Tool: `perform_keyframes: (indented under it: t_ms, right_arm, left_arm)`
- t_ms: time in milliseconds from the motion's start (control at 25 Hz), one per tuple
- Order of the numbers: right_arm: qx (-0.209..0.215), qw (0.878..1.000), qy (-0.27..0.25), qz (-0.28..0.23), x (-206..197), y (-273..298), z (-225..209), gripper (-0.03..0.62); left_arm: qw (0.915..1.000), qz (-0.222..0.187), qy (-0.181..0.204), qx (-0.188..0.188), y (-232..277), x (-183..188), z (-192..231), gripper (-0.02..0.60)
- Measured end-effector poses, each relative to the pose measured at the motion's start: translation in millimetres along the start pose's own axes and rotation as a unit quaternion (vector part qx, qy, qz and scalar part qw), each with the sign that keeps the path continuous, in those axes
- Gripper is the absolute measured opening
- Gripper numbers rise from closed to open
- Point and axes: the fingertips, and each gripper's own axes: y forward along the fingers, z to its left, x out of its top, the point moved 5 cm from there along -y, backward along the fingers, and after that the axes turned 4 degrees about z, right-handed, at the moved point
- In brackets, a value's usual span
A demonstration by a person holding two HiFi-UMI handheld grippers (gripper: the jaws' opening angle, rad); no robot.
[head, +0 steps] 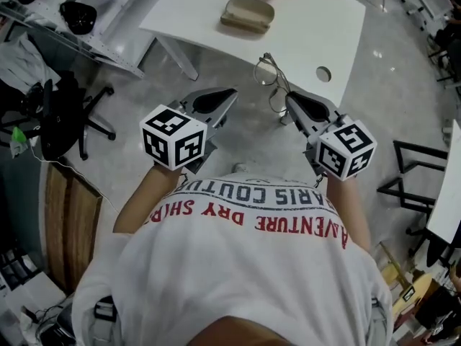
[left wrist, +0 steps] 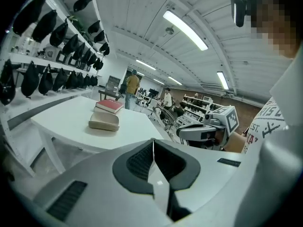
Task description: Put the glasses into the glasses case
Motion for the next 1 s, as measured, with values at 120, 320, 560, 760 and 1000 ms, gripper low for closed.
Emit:
perform_keyframes:
  t_ms: [120, 320, 560, 760, 1000]
  right_arm:
    - [0.003, 1.000, -0.005, 0.005, 7.3, 8.3, -9.7, 0.034]
    - [0.001, 1.000, -0.011, 0.000, 19.0, 22.4, -24.3, 0.034]
    - [-0.004, 1.000, -0.015, -0.003, 34.8, 41.4, -39.6, 0.034]
    - [-0.005, 1.000, -0.016, 0.011, 51.7, 73.0, -62.3, 0.034]
    - [-0.014, 0.999, -0.017, 0.038, 68.4, 113.6, -96.1, 0.034]
  left_arm:
    - [1.0000, -0.001, -0.007, 0.006, 3.8, 6.5, 12.4, 0.029]
    - [0.9999, -0.006, -0.005, 0.012, 10.1, 17.1, 31.1, 0.029]
    - [1.0000, -0.002, 0.001, 0.005, 21.2, 31.2, 51.3, 0.029]
    - [0.9999, 0.009, 0.000, -0.004, 40.6, 52.1, 85.8, 0.029]
    - [0.9993, 0.034, -0.006, -0.015, 70.9, 75.0, 134.3, 0.029]
